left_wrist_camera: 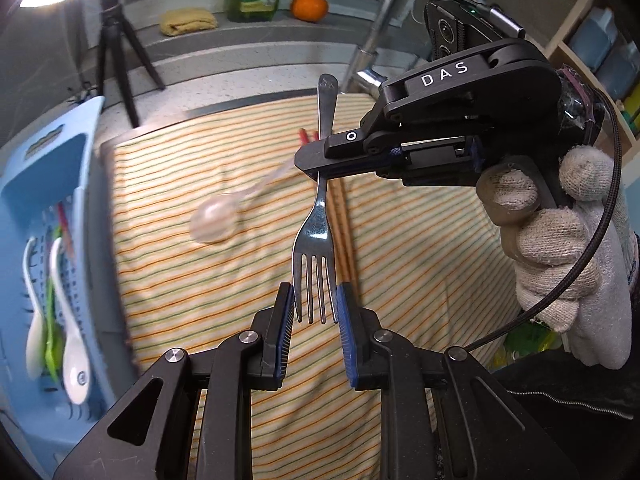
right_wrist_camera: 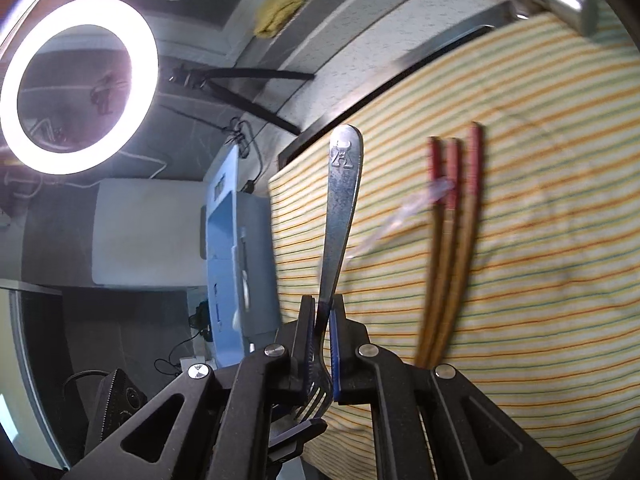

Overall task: Organize utensils
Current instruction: 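Lift the metal fork and carry it over the blue basket with the right gripper, then lower the metal fork into the blue basket and open the right gripper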

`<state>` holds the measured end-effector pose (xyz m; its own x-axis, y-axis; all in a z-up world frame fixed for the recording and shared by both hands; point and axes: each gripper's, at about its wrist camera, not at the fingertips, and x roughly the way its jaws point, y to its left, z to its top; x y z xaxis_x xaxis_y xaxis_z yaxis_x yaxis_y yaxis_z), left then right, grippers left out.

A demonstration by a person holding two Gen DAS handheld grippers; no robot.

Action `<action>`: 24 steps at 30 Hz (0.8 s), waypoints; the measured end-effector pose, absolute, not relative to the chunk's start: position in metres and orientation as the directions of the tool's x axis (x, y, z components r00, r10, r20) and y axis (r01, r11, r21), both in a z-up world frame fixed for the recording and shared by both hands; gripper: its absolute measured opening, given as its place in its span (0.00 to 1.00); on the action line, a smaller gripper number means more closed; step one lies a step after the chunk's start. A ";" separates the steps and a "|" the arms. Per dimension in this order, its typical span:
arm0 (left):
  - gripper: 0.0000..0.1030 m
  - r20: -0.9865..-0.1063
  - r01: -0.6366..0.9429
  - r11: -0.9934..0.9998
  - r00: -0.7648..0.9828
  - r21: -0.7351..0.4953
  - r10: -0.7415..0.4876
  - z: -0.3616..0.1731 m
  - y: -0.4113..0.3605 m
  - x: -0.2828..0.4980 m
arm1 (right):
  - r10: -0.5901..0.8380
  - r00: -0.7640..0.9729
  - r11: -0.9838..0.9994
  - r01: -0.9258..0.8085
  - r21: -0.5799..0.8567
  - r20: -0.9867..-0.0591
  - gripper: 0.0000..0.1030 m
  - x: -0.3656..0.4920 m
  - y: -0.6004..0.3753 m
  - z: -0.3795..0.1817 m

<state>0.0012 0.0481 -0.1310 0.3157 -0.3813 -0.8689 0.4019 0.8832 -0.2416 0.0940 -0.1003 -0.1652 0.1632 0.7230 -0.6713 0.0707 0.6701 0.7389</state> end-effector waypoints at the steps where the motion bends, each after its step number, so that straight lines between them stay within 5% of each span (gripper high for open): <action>1: 0.20 -0.867 0.391 0.889 0.327 -0.239 -0.377 -0.128 0.057 -0.001 | 0.727 0.156 0.669 0.060 0.741 -0.669 0.06 0.096 -0.091 -0.163; 24: 0.20 -0.879 0.103 0.968 0.404 -0.230 -0.252 -0.143 0.228 -0.010 | 0.681 -0.068 0.713 -0.166 0.681 -0.729 0.06 0.126 0.148 -0.177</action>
